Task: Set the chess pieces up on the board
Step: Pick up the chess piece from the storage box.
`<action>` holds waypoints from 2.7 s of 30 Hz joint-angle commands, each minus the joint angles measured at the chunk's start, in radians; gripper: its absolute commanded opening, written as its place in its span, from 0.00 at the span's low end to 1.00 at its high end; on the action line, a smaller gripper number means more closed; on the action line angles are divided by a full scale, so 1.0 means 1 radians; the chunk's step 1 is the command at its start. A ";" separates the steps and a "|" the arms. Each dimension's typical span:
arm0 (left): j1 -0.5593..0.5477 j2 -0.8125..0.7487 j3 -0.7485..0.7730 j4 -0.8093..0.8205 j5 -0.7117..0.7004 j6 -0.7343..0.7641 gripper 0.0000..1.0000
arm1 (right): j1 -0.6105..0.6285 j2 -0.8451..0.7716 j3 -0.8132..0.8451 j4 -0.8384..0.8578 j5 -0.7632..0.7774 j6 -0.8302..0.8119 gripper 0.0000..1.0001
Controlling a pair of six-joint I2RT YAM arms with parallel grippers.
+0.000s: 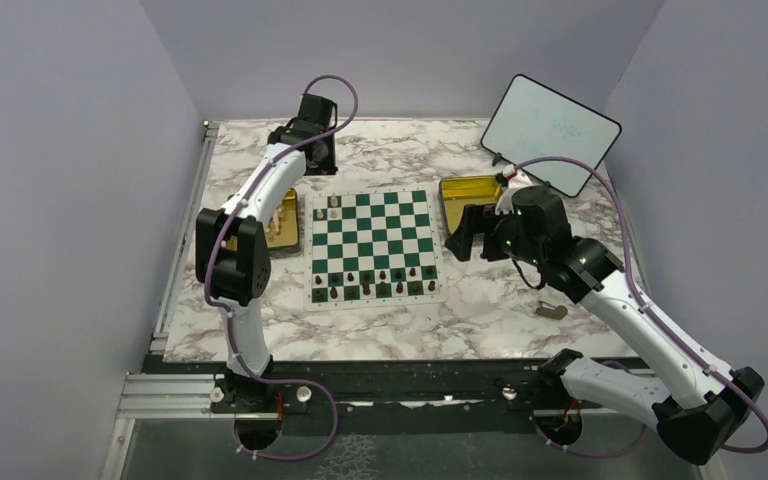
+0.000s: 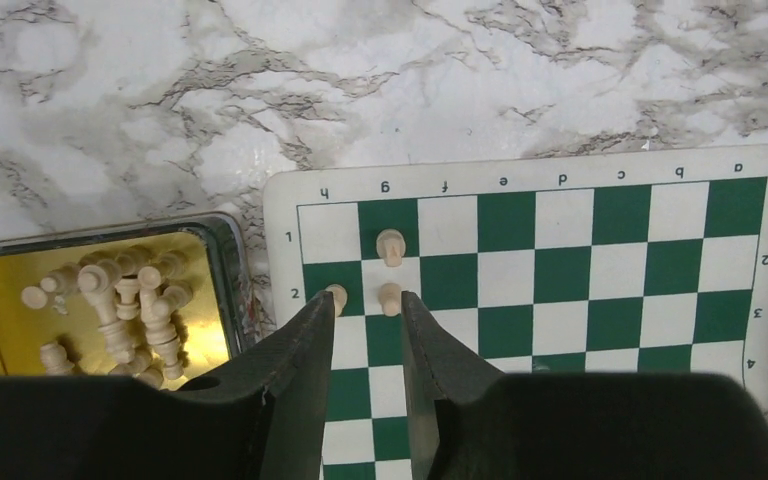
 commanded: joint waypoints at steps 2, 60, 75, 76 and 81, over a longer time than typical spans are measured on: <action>0.042 -0.113 -0.081 -0.011 -0.076 -0.028 0.32 | 0.006 -0.036 -0.027 0.028 -0.009 0.010 1.00; 0.412 -0.070 -0.461 0.153 -0.022 0.001 0.38 | 0.006 -0.064 -0.029 -0.013 0.019 -0.028 1.00; 0.413 -0.085 -0.454 0.155 0.023 0.011 0.12 | 0.006 -0.072 -0.027 -0.014 0.013 -0.002 1.00; 0.412 -0.090 -0.451 0.152 0.029 0.010 0.11 | 0.006 -0.072 -0.025 -0.016 0.011 -0.001 1.00; 0.412 -0.129 -0.447 0.143 0.041 -0.009 0.11 | 0.006 -0.075 -0.016 -0.020 0.007 0.017 1.00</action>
